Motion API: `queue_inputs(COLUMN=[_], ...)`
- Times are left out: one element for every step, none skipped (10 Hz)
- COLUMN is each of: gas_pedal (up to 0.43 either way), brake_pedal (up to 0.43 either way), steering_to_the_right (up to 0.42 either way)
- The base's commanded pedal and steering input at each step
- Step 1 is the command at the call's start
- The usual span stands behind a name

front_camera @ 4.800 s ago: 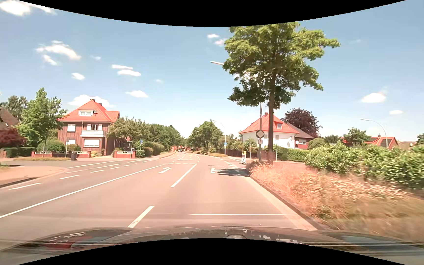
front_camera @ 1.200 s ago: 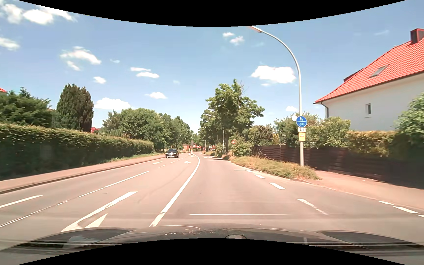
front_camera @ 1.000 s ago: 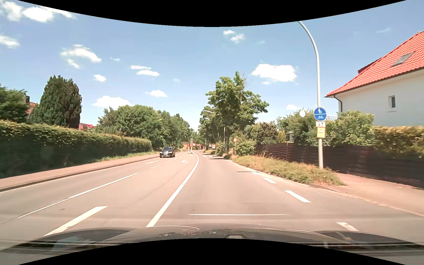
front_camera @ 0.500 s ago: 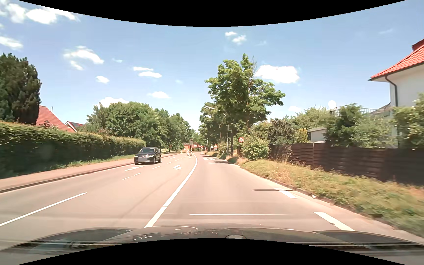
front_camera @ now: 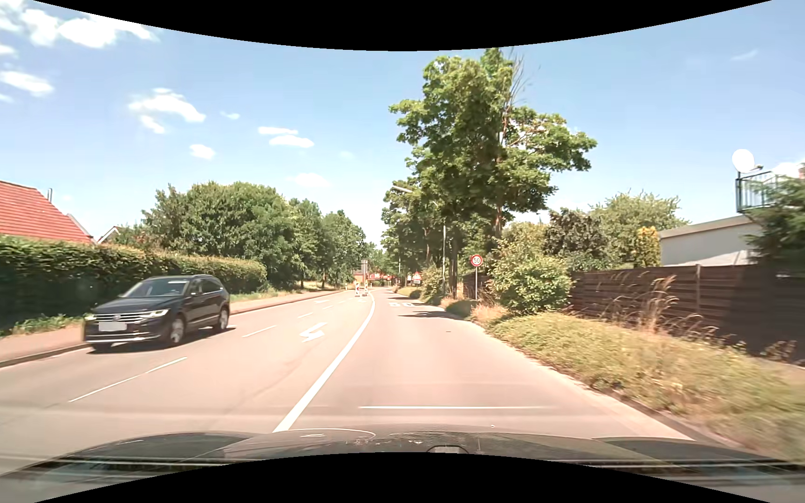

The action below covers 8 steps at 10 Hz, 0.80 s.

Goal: Follow the waypoints while adhering to traffic rules and regulations

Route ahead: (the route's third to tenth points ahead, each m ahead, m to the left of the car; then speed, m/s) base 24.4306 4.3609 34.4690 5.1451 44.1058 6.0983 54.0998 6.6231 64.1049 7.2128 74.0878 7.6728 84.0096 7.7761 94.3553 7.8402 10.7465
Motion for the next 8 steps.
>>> queue_inputs(gas_pedal=[0.177, 0.177, 0.177, 0.177, 0.177, 0.177, 0.177, 0.177], brake_pedal=[0.0, 0.0, 0.0, 0.0, 0.0, 0.0, 0.0, 0.0], steering_to_the_right=[-0.015, -0.015, -0.015, -0.015, -0.015, -0.014, -0.012, -0.012])
